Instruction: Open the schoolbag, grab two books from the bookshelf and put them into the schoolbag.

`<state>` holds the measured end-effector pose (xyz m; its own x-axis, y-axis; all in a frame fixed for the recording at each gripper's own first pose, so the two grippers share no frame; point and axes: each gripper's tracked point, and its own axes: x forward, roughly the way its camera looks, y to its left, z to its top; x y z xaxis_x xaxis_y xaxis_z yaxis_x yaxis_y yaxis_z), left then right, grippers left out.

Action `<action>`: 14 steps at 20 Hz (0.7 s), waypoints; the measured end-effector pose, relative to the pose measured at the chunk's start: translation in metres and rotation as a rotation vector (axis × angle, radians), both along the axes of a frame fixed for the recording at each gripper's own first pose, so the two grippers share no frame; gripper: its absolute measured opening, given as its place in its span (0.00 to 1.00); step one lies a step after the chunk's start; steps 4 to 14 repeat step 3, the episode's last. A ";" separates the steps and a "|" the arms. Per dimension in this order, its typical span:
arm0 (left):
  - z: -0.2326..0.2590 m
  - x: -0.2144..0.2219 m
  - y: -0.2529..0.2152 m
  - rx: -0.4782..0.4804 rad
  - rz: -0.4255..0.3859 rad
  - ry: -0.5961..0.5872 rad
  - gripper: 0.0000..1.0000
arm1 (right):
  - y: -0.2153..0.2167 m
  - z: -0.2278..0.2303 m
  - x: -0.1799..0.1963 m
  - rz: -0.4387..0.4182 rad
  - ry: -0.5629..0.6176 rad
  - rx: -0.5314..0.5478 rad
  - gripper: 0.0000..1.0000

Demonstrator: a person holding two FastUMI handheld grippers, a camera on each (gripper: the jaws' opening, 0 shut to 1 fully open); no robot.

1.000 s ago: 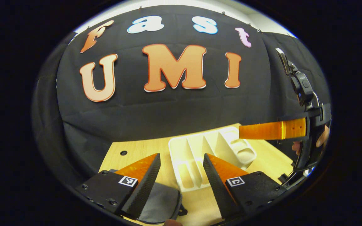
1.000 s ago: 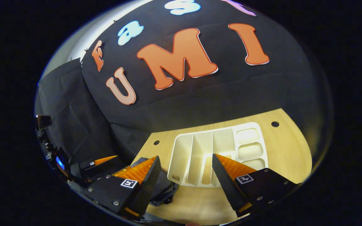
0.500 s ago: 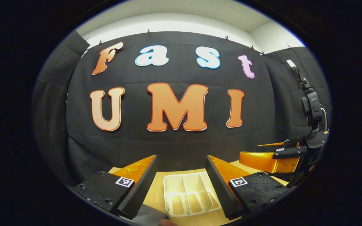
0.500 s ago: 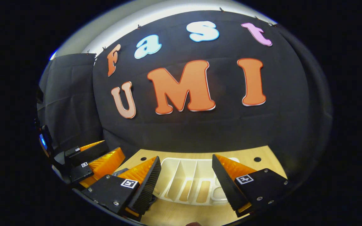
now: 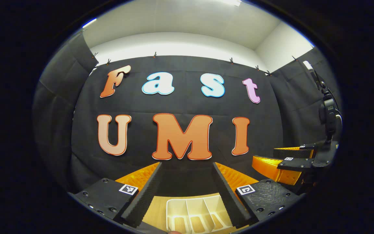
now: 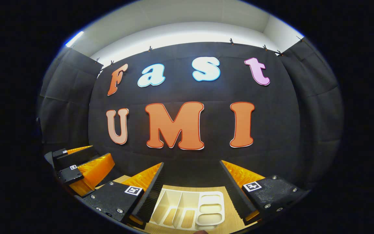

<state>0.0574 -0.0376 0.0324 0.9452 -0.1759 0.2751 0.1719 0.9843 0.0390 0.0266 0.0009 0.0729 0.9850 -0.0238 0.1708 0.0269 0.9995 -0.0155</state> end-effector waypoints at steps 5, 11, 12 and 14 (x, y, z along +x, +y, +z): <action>-0.013 0.004 0.004 -0.012 0.028 0.037 0.94 | 0.005 -0.016 -0.004 0.001 0.010 0.002 1.00; -0.013 0.004 0.004 -0.012 0.028 0.037 0.94 | 0.005 -0.016 -0.004 0.001 0.010 0.002 1.00; -0.013 0.004 0.004 -0.012 0.028 0.037 0.94 | 0.005 -0.016 -0.004 0.001 0.010 0.002 1.00; -0.013 0.004 0.004 -0.012 0.028 0.037 0.94 | 0.005 -0.016 -0.004 0.001 0.010 0.002 1.00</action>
